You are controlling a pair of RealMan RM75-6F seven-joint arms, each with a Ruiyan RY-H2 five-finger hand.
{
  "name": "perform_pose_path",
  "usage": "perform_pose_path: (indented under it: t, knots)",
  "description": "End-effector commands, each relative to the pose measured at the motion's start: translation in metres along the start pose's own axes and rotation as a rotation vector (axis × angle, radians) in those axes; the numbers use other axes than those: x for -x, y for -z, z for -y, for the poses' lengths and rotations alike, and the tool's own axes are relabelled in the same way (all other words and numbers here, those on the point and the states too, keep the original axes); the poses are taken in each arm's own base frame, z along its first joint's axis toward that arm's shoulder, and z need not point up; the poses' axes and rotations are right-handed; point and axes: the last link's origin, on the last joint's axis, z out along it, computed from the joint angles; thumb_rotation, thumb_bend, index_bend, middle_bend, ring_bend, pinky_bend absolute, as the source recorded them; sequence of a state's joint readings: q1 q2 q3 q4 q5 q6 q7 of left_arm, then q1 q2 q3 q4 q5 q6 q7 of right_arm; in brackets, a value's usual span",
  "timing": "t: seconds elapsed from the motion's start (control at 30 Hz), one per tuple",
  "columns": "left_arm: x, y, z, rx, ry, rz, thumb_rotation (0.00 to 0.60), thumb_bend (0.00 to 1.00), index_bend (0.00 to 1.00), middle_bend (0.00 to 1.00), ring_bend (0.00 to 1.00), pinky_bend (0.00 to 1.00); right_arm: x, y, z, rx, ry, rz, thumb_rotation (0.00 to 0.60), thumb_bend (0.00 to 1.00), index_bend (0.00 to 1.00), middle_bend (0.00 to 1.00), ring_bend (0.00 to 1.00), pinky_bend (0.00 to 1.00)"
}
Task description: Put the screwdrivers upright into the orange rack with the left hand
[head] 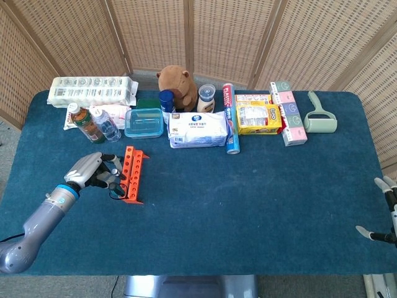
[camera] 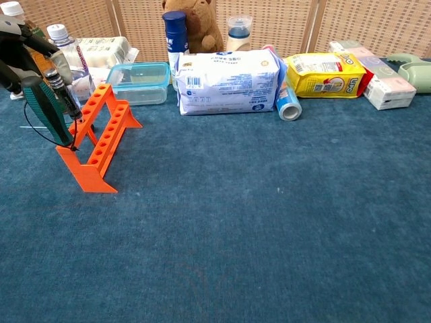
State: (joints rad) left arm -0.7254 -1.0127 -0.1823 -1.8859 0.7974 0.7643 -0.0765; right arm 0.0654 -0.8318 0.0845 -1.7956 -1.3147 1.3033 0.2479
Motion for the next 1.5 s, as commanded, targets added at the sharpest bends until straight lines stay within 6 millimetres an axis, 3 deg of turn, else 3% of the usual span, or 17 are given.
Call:
perform_pose_path:
  t: [0.03, 0.33, 0.43, 0.7, 0.87, 1.0, 1.17, 1.27, 1.5]
  knots:
    - [0.0, 0.0, 0.0, -0.001, -0.003, 0.001, 0.6, 0.43, 0.5, 1.0, 0.96, 0.99, 0.0, 0.0, 0.0, 0.0, 0.0, 0.0, 0.6, 0.0, 0.06, 0.0, 0.0, 0.0]
    - [-0.002, 0.001, -0.001, 0.013, -0.027, -0.038, 0.6, 0.32, 0.24, 1.0, 0.96, 0.99, 0.0, 0.0, 0.0, -0.003, -0.009, 0.001, 0.6, 0.0, 0.06, 0.0, 0.0, 0.0]
    - [-0.004, 0.002, -0.003, 0.023, -0.017, -0.06, 0.6, 0.29, 0.2, 1.0, 0.96, 0.99, 0.0, 0.0, 0.0, -0.003, -0.01, 0.0, 0.6, 0.0, 0.06, 0.0, 0.0, 0.0]
    - [-0.023, 0.016, -0.003, 0.042, 0.005, -0.138, 0.6, 0.28, 0.2, 1.0, 0.96, 0.99, 0.001, 0.0, 0.002, -0.006, -0.007, 0.005, 0.6, 0.0, 0.06, 0.0, 0.0, 0.01]
    - [-0.033, 0.016, 0.01, -0.011, -0.044, -0.17, 0.6, 0.28, 0.2, 1.0, 0.96, 0.99, 0.001, 0.001, 0.002, -0.007, -0.01, 0.001, 0.6, 0.0, 0.06, 0.0, 0.0, 0.01]
    - [-0.038, 0.004, 0.032, -0.101, -0.104, -0.196, 0.6, 0.28, 0.23, 1.0, 0.96, 0.99, 0.0, 0.001, 0.003, -0.008, -0.01, 0.0, 0.6, 0.0, 0.06, 0.0, 0.0, 0.01]
    - [-0.031, -0.014, 0.052, -0.185, -0.161, -0.203, 0.6, 0.28, 0.32, 1.0, 0.96, 0.99, 0.0, 0.001, 0.002, -0.006, -0.012, -0.002, 0.6, 0.0, 0.06, 0.0, 0.0, 0.01]
    - [-0.019, -0.03, 0.063, -0.23, -0.195, -0.207, 0.6, 0.28, 0.33, 1.0, 0.96, 0.99, -0.002, 0.001, 0.001, -0.002, -0.012, -0.009, 0.6, 0.0, 0.06, 0.0, 0.0, 0.01]
    - [0.006, -0.055, 0.069, -0.249, -0.254, -0.202, 0.6, 0.28, 0.33, 1.0, 0.96, 0.99, -0.002, 0.001, 0.0, -0.002, -0.011, -0.015, 0.6, 0.0, 0.06, 0.0, 0.0, 0.01]
